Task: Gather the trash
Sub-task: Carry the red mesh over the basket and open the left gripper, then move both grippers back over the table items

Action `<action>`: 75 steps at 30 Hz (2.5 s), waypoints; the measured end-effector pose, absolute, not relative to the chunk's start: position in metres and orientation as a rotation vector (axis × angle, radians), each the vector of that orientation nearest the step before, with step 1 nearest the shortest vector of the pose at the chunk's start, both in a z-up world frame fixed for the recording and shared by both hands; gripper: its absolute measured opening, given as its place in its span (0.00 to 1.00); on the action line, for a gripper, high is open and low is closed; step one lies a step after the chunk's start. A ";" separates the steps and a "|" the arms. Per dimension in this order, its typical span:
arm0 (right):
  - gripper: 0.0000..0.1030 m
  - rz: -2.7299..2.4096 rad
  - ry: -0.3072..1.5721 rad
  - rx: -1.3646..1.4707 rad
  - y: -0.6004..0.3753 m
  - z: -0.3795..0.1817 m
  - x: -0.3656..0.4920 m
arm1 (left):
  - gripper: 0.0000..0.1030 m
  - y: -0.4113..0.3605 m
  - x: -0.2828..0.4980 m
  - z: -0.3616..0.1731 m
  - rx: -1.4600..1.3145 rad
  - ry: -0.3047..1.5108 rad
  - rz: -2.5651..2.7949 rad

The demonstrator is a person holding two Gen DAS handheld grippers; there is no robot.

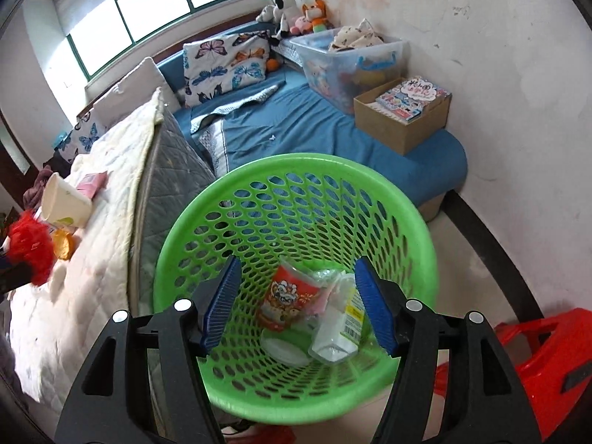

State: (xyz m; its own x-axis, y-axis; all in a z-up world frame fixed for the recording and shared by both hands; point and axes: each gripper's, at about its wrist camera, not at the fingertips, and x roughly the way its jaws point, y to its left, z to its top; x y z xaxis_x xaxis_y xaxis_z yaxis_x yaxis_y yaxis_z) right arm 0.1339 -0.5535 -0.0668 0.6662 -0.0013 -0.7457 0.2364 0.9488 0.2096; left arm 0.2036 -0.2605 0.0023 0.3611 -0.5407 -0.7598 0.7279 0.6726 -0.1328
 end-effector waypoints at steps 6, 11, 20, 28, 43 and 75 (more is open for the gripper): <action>0.65 -0.133 0.813 0.300 -0.551 -0.059 0.101 | 0.27 -0.314 0.209 -0.017 0.253 0.940 -0.851; 0.67 -0.139 0.799 0.279 -0.547 -0.056 0.080 | 0.32 -0.346 0.208 -0.030 0.269 0.977 -0.861; 0.67 -0.128 0.795 0.312 -0.546 -0.062 0.065 | 0.52 -0.366 0.207 -0.040 0.234 0.995 -0.869; 0.67 -0.100 0.783 0.312 -0.537 -0.055 0.064 | 0.54 -0.342 0.201 -0.031 0.196 0.967 -0.848; 0.69 0.018 0.756 0.245 -0.481 -0.035 0.083 | 0.54 -0.214 0.190 -0.015 0.108 0.891 -0.646; 0.72 0.215 0.777 0.143 -0.380 -0.026 0.137 | 0.80 -0.109 0.225 -0.064 0.214 0.925 -0.391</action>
State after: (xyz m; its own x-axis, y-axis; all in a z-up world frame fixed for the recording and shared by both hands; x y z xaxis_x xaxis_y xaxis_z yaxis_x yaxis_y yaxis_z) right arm 0.1366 -0.3798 -0.0262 0.6930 0.2437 -0.6785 -0.1390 0.9686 0.2060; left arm 0.2246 -0.1094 -0.0643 0.5381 -0.2353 -0.8094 0.4165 0.9090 0.0126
